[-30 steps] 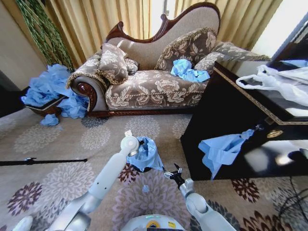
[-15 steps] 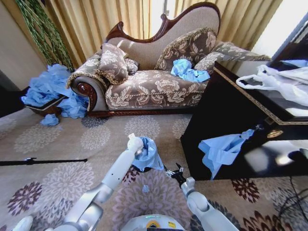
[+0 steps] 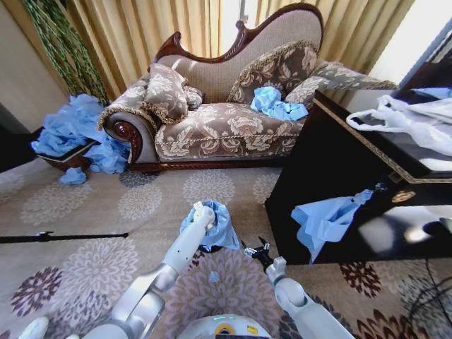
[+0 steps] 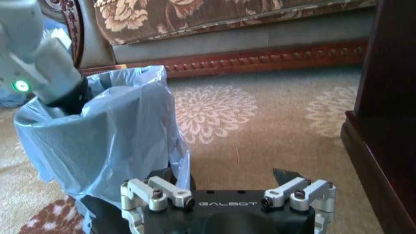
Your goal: Place a garbage bag over the trash bin.
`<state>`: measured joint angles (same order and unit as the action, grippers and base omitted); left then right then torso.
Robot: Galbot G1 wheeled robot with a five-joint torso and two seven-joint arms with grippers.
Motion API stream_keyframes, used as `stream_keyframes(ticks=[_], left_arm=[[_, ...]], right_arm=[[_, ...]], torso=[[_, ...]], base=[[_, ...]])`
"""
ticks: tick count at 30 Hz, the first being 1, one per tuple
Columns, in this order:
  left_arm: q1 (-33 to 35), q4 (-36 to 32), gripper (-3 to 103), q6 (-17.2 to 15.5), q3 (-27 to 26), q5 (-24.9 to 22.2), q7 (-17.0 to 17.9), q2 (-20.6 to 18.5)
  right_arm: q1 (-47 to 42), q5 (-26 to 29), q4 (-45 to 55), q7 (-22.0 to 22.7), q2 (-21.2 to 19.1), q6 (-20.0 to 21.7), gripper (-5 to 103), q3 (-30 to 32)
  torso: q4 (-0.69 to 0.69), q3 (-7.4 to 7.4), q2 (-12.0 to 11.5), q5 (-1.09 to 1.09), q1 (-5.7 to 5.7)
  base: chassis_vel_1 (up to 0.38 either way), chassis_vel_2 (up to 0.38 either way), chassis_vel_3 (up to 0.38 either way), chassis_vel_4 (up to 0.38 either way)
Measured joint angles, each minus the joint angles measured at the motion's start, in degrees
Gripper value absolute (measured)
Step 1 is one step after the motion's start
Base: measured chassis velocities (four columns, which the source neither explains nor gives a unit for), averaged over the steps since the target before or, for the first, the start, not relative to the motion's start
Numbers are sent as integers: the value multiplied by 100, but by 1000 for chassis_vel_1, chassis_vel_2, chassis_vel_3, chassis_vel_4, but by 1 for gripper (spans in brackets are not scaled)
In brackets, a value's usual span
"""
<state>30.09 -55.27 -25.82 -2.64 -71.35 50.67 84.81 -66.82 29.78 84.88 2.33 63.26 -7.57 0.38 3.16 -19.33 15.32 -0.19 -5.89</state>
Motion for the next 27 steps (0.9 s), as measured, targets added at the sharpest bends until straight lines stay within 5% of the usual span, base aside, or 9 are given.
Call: stream_keyframes(ticks=[27], left_arm=[[-151,1089,0,314,-66,493,-381,279]], right_arm=[[353,96,-47,42,39,11,100,-367]], torso=[[0,0,0,0,-1]], base=[[0,0,0,0]])
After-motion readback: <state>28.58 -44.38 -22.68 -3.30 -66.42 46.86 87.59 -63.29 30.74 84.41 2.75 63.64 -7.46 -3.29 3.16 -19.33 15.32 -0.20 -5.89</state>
